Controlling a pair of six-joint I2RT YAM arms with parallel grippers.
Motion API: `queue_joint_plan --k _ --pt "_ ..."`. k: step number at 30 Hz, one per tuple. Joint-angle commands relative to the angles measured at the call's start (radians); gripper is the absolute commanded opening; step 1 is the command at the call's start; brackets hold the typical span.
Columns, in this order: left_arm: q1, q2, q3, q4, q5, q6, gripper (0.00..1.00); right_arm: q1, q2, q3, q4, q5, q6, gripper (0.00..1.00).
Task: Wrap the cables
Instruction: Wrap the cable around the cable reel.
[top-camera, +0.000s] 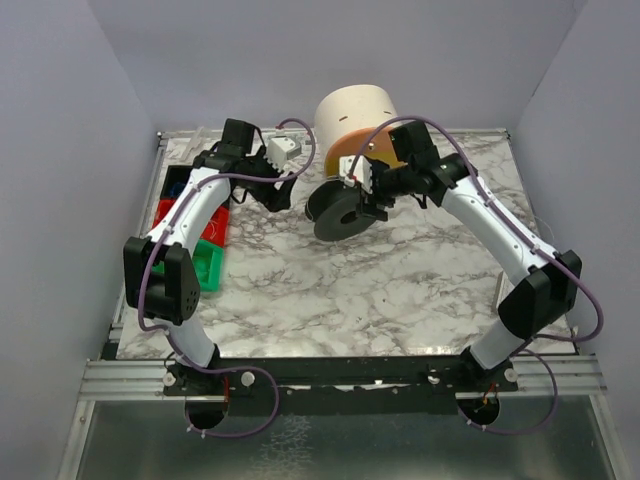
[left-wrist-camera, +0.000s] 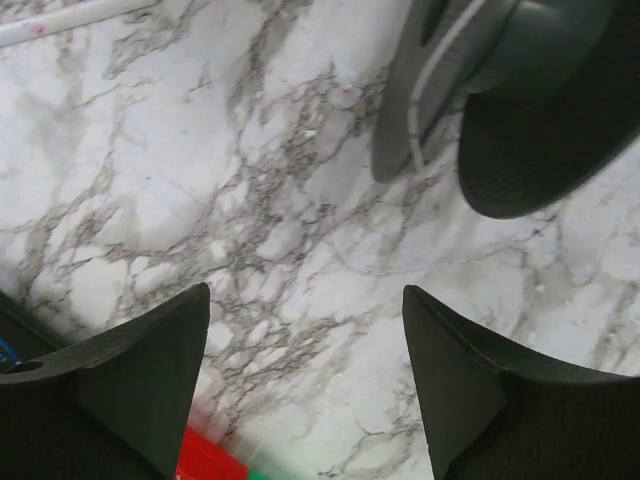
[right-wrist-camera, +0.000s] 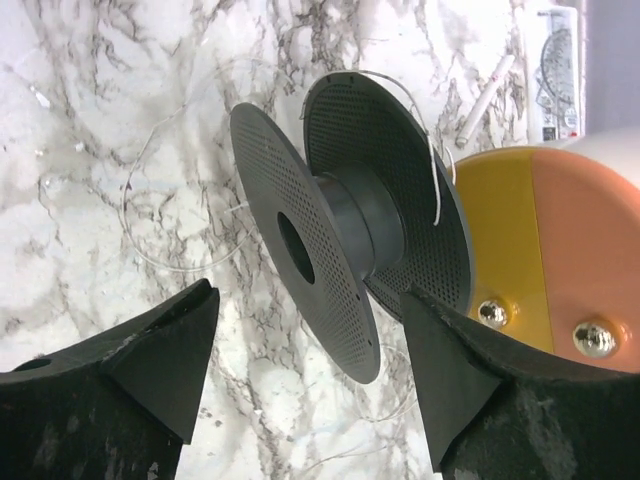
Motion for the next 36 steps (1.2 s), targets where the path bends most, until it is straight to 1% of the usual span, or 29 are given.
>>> queue_joint_plan --k 1,3,6,8,10,12,13,14,16,18,21,24,28,32,36 --pt "0.028 0.034 -0.036 0.144 -0.053 0.05 0.77 0.004 -0.059 -0.086 0.222 -0.013 0.24 0.78" --pt "0.029 0.051 -0.036 0.163 -0.054 0.042 0.76 0.004 -0.067 -0.121 0.275 -0.004 0.298 0.78" --pt "0.045 0.067 0.04 0.171 -0.01 -0.013 0.76 0.003 -0.095 -0.195 0.349 0.029 0.363 0.78" --pt "0.049 0.081 0.133 0.181 0.01 -0.083 0.77 -0.002 -0.132 -0.257 0.38 0.031 0.361 0.79" --pt "0.048 0.113 0.258 0.177 0.046 -0.156 0.79 -0.017 -0.172 -0.314 0.393 0.007 0.335 0.79" --pt "0.038 0.161 0.396 0.146 0.088 -0.204 0.83 -0.033 -0.206 -0.343 0.38 -0.002 0.317 0.81" --pt "0.023 0.191 0.469 0.114 0.083 -0.209 0.83 -0.044 -0.219 -0.351 0.365 -0.006 0.315 0.81" --pt "-0.002 0.219 0.539 0.078 0.062 -0.204 0.84 -0.058 -0.232 -0.358 0.351 -0.012 0.312 0.82" --pt "-0.068 0.281 0.656 -0.006 -0.024 -0.153 0.87 -0.097 -0.266 -0.381 0.342 -0.036 0.316 0.82" --pt "-0.139 0.338 0.73 -0.064 -0.14 -0.105 0.88 -0.145 -0.301 -0.408 0.34 -0.063 0.315 0.82" --pt "-0.213 0.423 0.824 -0.14 -0.243 -0.073 0.89 -0.207 -0.347 -0.446 0.338 -0.078 0.314 0.82" --pt "-0.24 0.474 0.863 -0.166 -0.258 -0.091 0.88 -0.263 -0.393 -0.493 0.364 -0.102 0.328 0.82" --pt "-0.262 0.498 0.879 -0.169 -0.261 -0.099 0.88 -0.311 -0.443 -0.547 0.401 -0.128 0.342 0.82" --pt "-0.28 0.507 0.877 -0.182 -0.238 -0.101 0.89 -0.325 -0.453 -0.56 0.407 -0.131 0.346 0.81" --pt "-0.3 0.529 0.88 -0.216 -0.272 -0.078 0.9 -0.326 -0.458 -0.568 0.413 -0.139 0.348 0.81"
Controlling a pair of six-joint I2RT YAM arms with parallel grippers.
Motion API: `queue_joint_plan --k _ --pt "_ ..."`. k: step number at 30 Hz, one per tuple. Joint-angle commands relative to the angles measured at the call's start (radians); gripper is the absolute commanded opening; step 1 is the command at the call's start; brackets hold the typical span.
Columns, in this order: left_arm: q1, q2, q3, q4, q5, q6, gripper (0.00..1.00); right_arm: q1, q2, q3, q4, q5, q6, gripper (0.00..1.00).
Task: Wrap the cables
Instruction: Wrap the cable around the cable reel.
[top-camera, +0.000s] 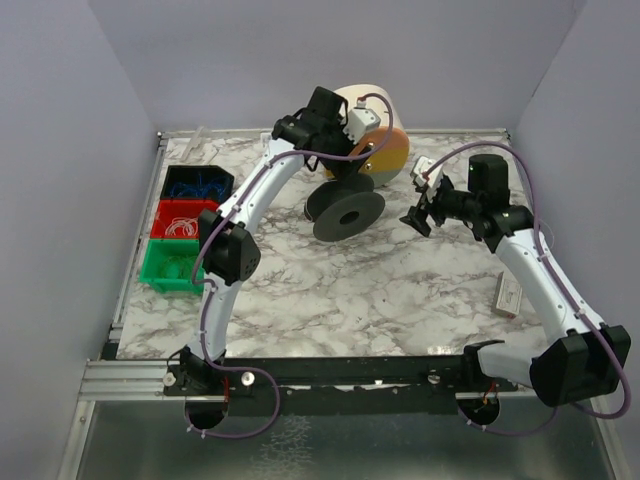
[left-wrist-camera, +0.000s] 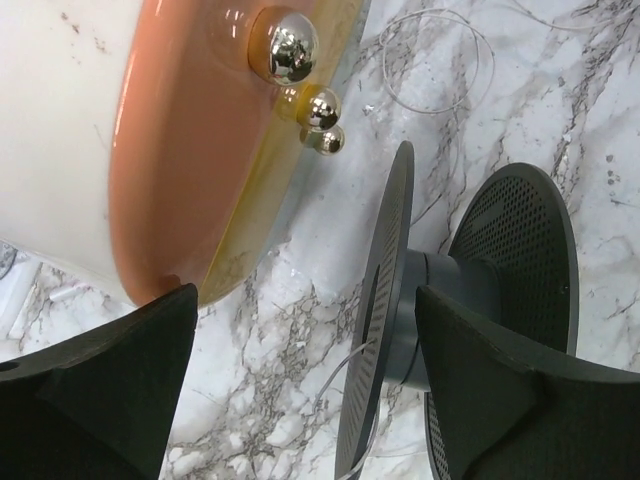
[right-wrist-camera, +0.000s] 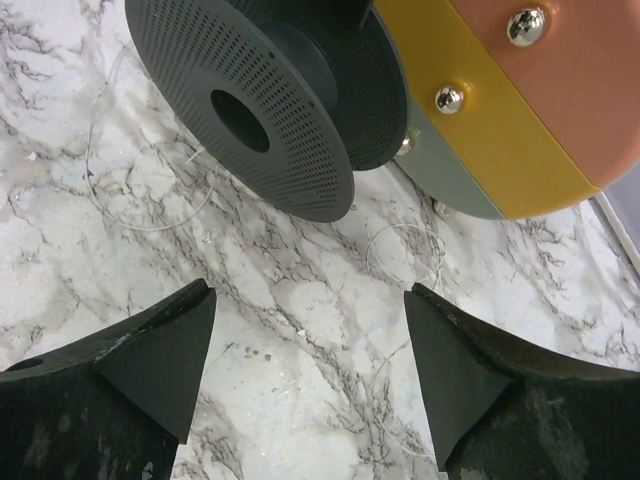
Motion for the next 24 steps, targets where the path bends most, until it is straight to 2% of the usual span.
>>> queue_joint_plan --k 1,8,17,19,24 --pt "-0.02 0.006 0.033 -0.053 -0.056 0.022 0.9 -0.004 -0.024 -0.018 0.034 -0.041 0.017 0.81" --pt "-0.024 0.039 0.054 -0.14 -0.062 0.045 0.86 -0.004 -0.039 -0.033 0.052 -0.031 0.014 0.81" --pt "-0.034 0.07 0.06 -0.192 -0.088 0.062 0.64 -0.005 -0.036 -0.042 0.063 -0.029 0.016 0.81" --pt "-0.034 0.069 0.059 -0.194 -0.085 0.064 0.55 -0.003 -0.037 -0.046 0.066 -0.026 0.015 0.81" --pt "-0.035 0.073 0.08 -0.195 -0.042 0.047 0.2 -0.004 -0.033 -0.052 0.074 -0.022 0.013 0.81"
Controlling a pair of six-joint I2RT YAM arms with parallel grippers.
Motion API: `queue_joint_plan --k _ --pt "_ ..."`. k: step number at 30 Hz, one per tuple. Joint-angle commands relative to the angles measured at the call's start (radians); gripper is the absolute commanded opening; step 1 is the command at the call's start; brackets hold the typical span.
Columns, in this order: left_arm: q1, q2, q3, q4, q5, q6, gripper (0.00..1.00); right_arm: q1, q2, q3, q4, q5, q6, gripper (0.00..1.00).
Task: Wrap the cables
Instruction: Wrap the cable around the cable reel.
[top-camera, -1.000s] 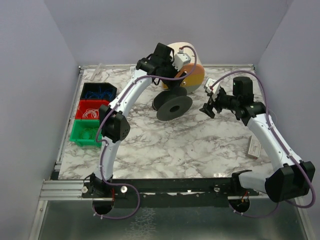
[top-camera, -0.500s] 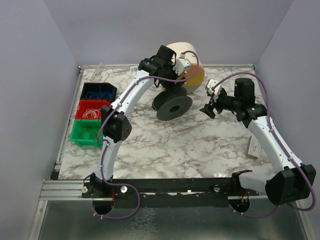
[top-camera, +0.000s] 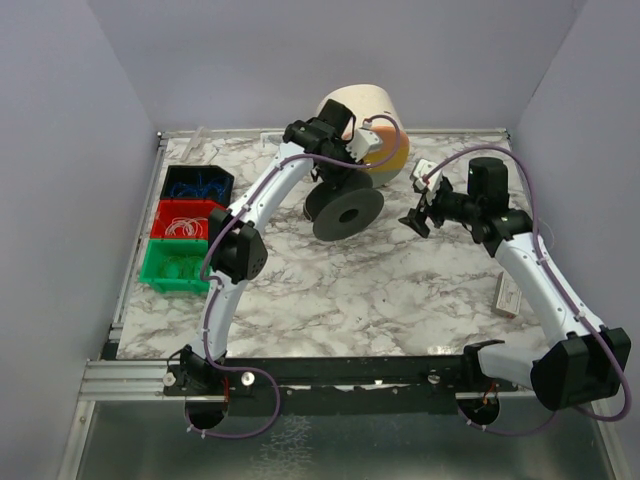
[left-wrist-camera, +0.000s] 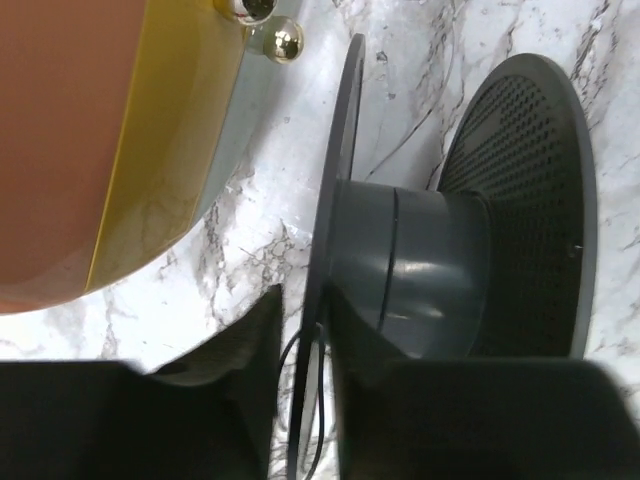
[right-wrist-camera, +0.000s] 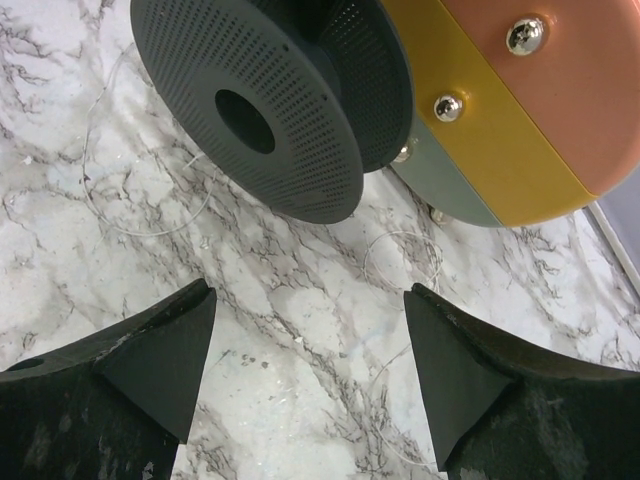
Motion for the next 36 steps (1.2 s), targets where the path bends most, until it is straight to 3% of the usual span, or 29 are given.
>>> queue_joint_plan --k 1,6,13,18,23,26,30,36 --pt "-0.009 0.012 0.06 -0.025 0.033 -0.011 0.16 -0.004 -0.012 -0.017 0.023 -0.014 0.01 0.81" --pt "-0.008 -0.023 0.084 0.019 0.048 -0.087 0.0 -0.004 -0.007 -0.024 0.03 -0.055 0.002 0.81" --pt "0.011 -0.246 -0.044 0.269 -0.025 -0.328 0.0 0.005 0.017 -0.013 0.034 -0.258 -0.008 0.84" --pt "0.012 -0.411 -0.129 0.387 -0.097 -0.452 0.0 0.108 0.073 0.017 0.048 -0.243 0.009 0.84" --pt "0.017 -0.527 -0.208 0.49 -0.163 -0.465 0.0 0.158 0.129 -0.016 0.231 -0.241 0.116 0.84" --pt "0.02 -0.565 -0.208 0.538 -0.187 -0.477 0.0 0.209 0.173 -0.021 0.305 -0.207 0.093 0.84" --pt "0.022 -0.6 -0.203 0.56 -0.214 -0.514 0.0 0.3 0.252 0.023 0.33 -0.124 0.04 0.85" --pt "0.021 -0.635 -0.239 0.568 -0.245 -0.54 0.0 0.399 0.379 0.13 0.248 -0.232 0.03 0.85"
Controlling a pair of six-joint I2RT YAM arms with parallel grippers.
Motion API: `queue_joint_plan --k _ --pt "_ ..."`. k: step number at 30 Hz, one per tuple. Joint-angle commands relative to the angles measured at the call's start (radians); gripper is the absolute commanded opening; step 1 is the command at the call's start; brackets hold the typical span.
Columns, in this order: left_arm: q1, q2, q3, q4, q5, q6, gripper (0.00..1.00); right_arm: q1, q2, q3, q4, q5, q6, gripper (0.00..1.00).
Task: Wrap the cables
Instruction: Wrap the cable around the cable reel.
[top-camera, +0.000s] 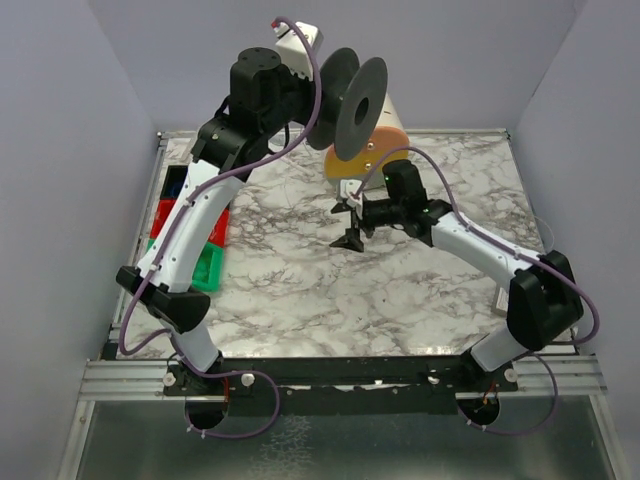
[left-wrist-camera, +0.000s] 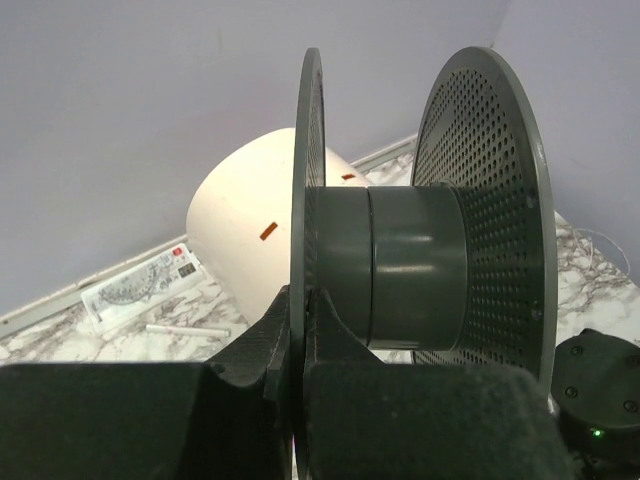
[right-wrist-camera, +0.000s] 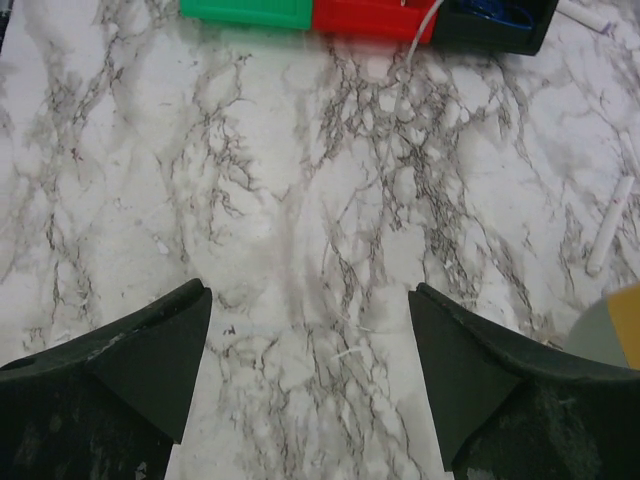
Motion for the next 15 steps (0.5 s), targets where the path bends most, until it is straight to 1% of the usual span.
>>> queue_joint_plan --k 1,4,7,9,10,12,15 --pt "0.001 -0.057 -0.037 0.075 -0.063 -0.048 0.0 0.08 0.065 0.076 -0.011 -0.029 -0.011 0.85" --pt "0.004 -0.072 -0.063 0.082 -0.063 -0.058 0.0 0.155 0.104 0.075 0.086 0.113 0.075 0.85" --pt "0.008 -0.077 -0.066 0.083 -0.05 -0.068 0.0 0.191 0.162 0.105 0.156 0.241 0.146 0.9" --pt "0.008 -0.078 -0.068 0.084 -0.048 -0.074 0.0 0.196 0.199 0.139 0.163 0.304 0.175 0.97" --pt "0.012 -0.08 -0.069 0.083 -0.043 -0.076 0.0 0.198 0.215 0.157 0.162 0.336 0.183 0.97" --pt "0.018 -0.084 -0.071 0.086 -0.041 -0.083 0.0 0.2 0.241 0.187 0.147 0.372 0.179 0.98" --pt "0.033 -0.082 -0.07 0.088 -0.01 -0.1 0.0 0.202 0.259 0.206 0.143 0.34 0.151 0.98"
